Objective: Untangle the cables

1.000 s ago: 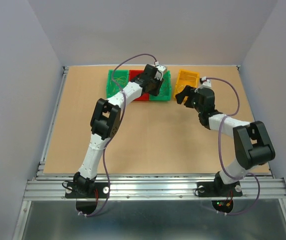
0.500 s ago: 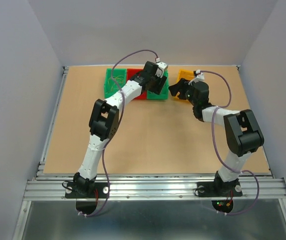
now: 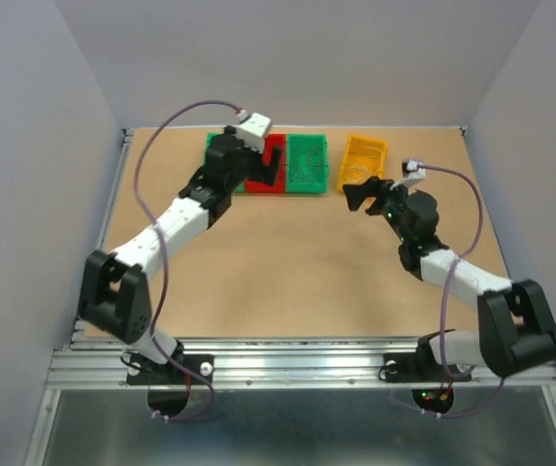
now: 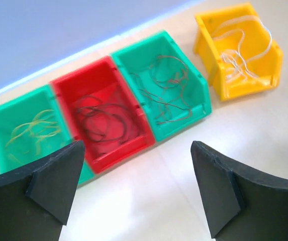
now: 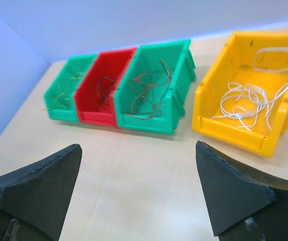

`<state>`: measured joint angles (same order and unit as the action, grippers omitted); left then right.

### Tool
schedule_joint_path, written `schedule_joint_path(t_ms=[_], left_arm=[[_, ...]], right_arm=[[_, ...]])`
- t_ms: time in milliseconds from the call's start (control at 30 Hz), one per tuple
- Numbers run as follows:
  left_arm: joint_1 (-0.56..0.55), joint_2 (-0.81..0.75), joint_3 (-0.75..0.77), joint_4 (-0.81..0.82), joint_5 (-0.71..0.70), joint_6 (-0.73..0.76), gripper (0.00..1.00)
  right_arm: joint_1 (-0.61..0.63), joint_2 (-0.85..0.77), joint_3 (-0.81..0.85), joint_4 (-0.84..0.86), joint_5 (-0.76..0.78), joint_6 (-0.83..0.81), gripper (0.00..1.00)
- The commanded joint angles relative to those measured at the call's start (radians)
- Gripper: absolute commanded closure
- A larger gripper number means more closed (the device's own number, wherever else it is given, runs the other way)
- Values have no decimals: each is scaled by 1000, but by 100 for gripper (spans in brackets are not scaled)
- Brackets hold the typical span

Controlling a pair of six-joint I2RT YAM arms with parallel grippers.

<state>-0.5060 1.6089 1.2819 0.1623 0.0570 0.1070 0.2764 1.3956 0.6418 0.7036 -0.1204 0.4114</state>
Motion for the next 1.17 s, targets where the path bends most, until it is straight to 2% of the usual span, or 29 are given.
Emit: schedule_joint_path(t_ms=[0, 33, 67, 167, 233, 367, 467, 567, 767, 1133], left_arm=[[118, -293, -317, 328, 29, -10, 1], [135, -341, -366, 365, 33, 2, 1], [145, -384, -410, 376, 8, 11, 1], [172, -547, -550, 347, -84, 19, 1], [195, -680, -665, 335, -69, 25, 1], [205, -933, -864, 353, -62, 71, 1], [207, -1175, -986, 346, -68, 94, 1], [208, -1330, -1078, 327, -40, 135, 1], [208, -1431, -1125, 319, -8, 134, 1], [208, -1264, -1083, 329, -29, 137, 1]], right_arm=[[7, -304, -204, 67, 27, -86, 0], [7, -369, -244, 60, 28, -83, 0], [7, -511, -273, 51, 37, -83, 0], [7, -706, -341, -71, 48, -77, 0], [7, -867, -353, -211, 54, -65, 0], [7, -1032, -338, -413, 97, -68, 0], [7, -1115, -372, -454, 107, -43, 0], [7, -1159, -392, -475, 111, -28, 0], [7, -1179, -409, -506, 113, -13, 0], [7, -1204, -416, -512, 116, -14, 0]])
